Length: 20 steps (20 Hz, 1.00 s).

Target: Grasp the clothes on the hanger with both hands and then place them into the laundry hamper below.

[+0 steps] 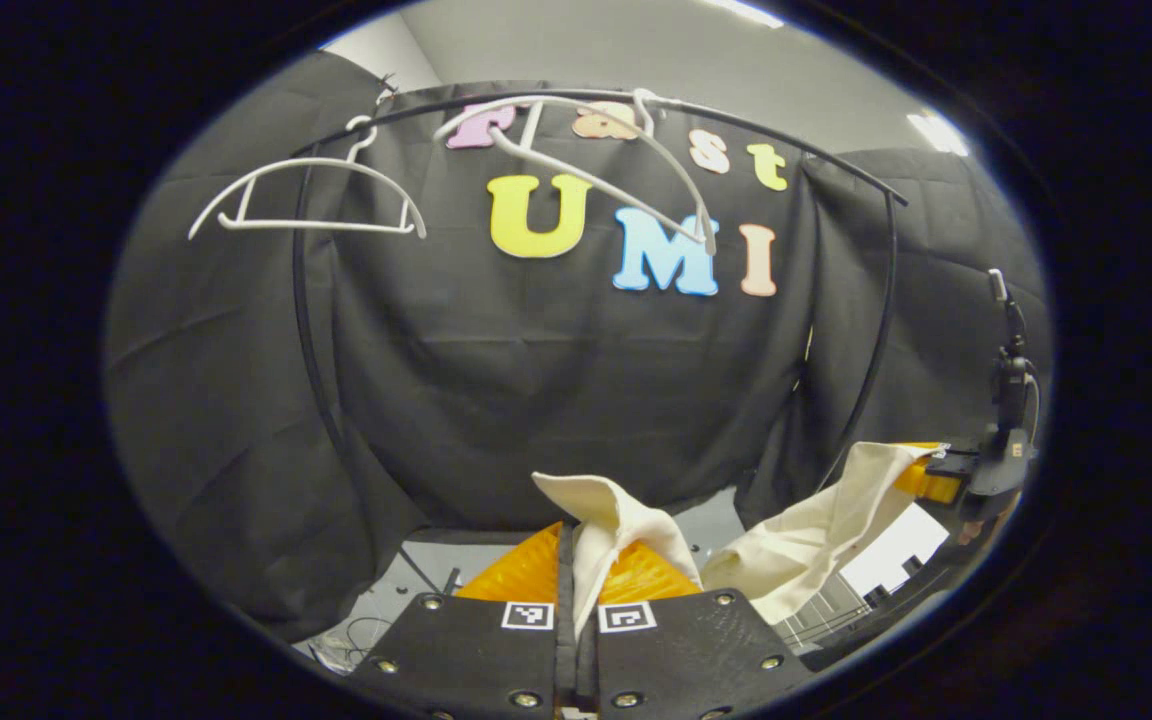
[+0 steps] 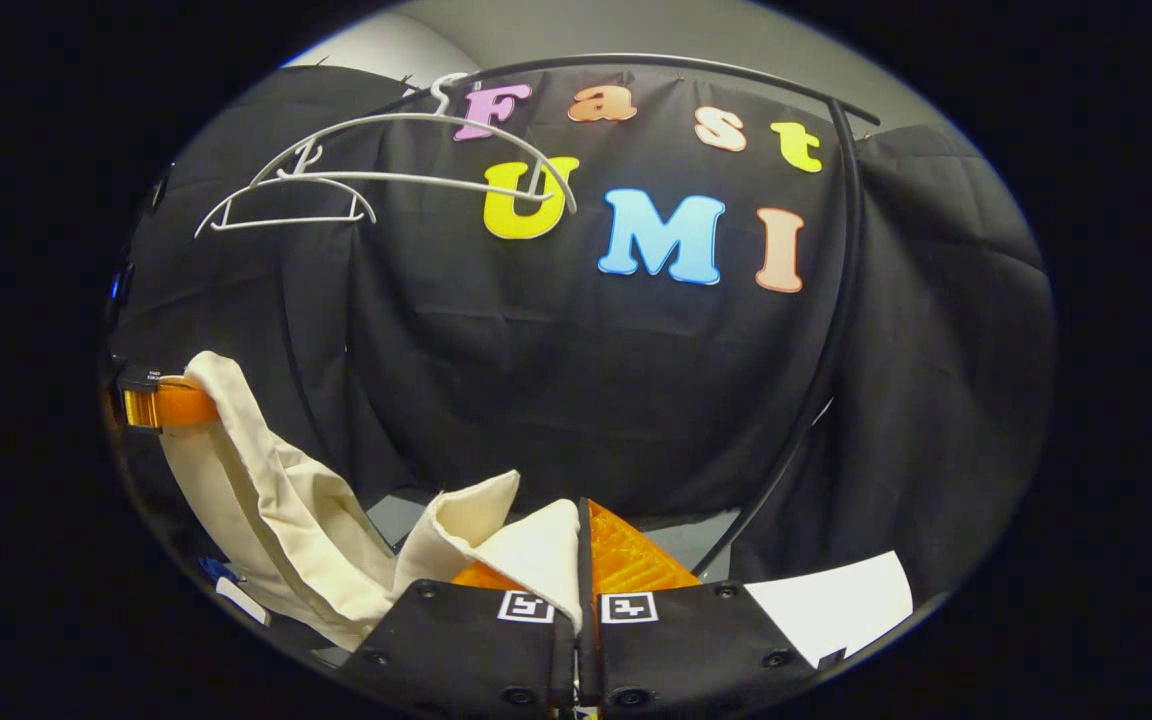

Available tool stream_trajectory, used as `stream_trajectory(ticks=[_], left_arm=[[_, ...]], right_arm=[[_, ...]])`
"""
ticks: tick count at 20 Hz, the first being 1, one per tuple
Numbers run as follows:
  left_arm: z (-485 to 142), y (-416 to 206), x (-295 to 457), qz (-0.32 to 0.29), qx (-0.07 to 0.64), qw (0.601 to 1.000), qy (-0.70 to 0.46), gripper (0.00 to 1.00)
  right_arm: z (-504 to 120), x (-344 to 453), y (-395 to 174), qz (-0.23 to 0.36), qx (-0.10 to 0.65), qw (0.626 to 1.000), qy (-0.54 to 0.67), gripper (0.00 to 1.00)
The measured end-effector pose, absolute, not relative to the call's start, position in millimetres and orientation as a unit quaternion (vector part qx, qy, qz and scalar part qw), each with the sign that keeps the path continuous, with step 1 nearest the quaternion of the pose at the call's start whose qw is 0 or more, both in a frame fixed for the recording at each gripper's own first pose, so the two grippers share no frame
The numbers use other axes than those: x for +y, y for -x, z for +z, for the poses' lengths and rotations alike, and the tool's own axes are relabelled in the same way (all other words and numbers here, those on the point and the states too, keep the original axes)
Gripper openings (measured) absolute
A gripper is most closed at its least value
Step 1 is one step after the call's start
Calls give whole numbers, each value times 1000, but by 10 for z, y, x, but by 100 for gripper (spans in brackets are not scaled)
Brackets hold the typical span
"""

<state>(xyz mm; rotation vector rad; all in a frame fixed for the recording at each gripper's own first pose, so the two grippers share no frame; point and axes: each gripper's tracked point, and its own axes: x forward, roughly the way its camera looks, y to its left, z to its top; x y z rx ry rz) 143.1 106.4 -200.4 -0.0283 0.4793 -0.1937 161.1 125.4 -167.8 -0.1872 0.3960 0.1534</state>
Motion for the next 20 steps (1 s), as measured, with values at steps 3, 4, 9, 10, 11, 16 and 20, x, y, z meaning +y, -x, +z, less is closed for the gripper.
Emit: stream_trajectory(ticks=[3,4,9,10,11,16,20], left_arm=[[-2374,-1424,1045,-100,269,958,23,2],[-2477,-1455,1027,-105,276,955,25,2],[-2928,-1532,916,-136,311,941,18,2],[-3016,-1532,898,-139,317,938,18,2],[-3099,-1508,900,-140,325,935,15,2],[-3514,-1530,922,-143,363,921,7,2],[-3739,-1491,1055,-139,389,911,-6,2]], right_arm=[[-2023,1362,-1583,77,238,964,93,5],[-2102,1398,-1592,78,249,961,93,5],[-2527,1582,-1650,81,308,945,71,5],[-2579,1612,-1646,79,319,942,61,5],[-2688,1635,-1650,79,332,938,54,6],[-3119,1732,-1488,81,403,911,22,7],[-3352,1756,-1445,72,436,897,-1,10]])
